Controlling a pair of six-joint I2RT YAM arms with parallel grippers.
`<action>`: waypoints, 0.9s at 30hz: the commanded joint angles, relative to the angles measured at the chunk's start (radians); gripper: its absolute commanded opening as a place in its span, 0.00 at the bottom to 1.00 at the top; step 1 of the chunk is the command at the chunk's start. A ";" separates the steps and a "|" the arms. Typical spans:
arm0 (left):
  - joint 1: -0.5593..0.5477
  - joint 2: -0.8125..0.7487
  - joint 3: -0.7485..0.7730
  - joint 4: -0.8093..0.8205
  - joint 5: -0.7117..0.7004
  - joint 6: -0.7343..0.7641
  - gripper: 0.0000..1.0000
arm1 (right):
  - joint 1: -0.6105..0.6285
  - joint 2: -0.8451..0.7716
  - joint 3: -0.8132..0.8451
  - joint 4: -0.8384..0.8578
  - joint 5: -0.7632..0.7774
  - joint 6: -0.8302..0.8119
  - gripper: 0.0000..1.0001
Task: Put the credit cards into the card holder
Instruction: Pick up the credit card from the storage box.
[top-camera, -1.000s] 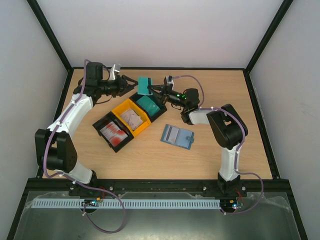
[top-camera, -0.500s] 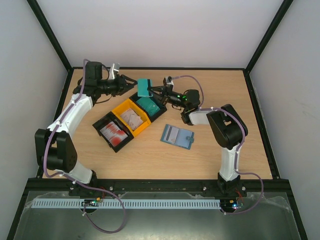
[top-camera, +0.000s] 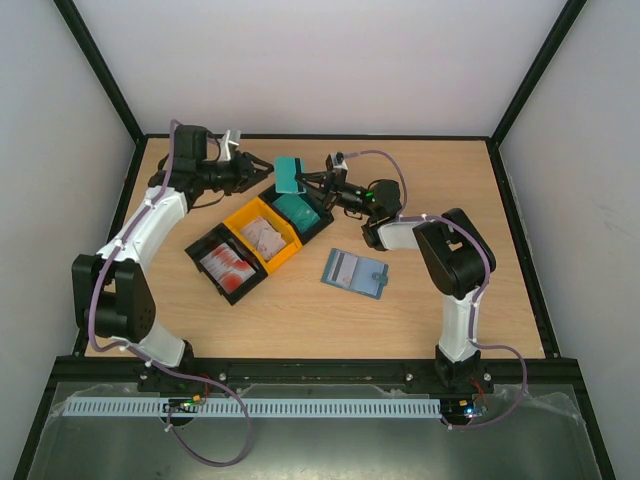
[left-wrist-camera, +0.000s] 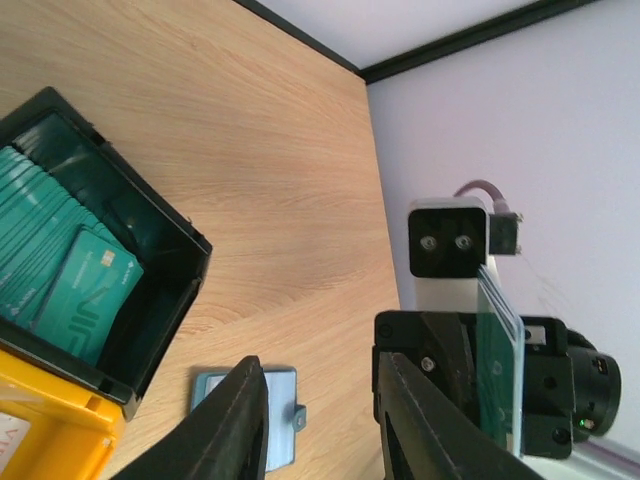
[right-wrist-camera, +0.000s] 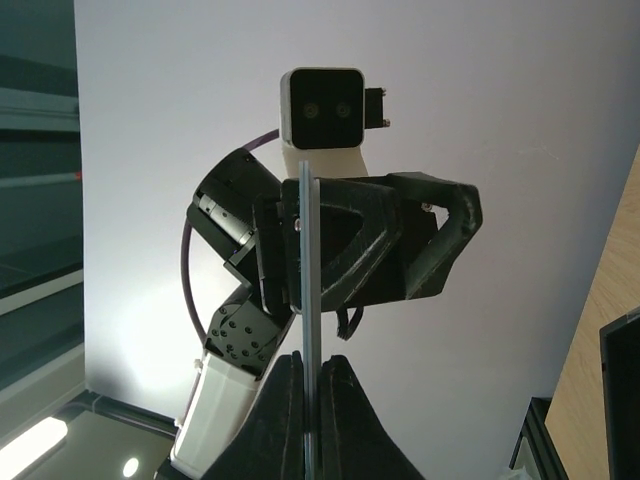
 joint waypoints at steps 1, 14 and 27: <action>0.009 -0.052 0.011 -0.008 -0.091 -0.003 0.37 | 0.005 0.013 -0.005 0.059 -0.015 -0.009 0.02; 0.003 -0.087 -0.047 0.147 -0.001 -0.079 0.50 | 0.011 0.013 0.005 0.016 -0.028 -0.043 0.02; -0.011 -0.037 -0.019 0.087 0.007 -0.039 0.31 | 0.019 0.011 0.008 0.013 -0.034 -0.044 0.02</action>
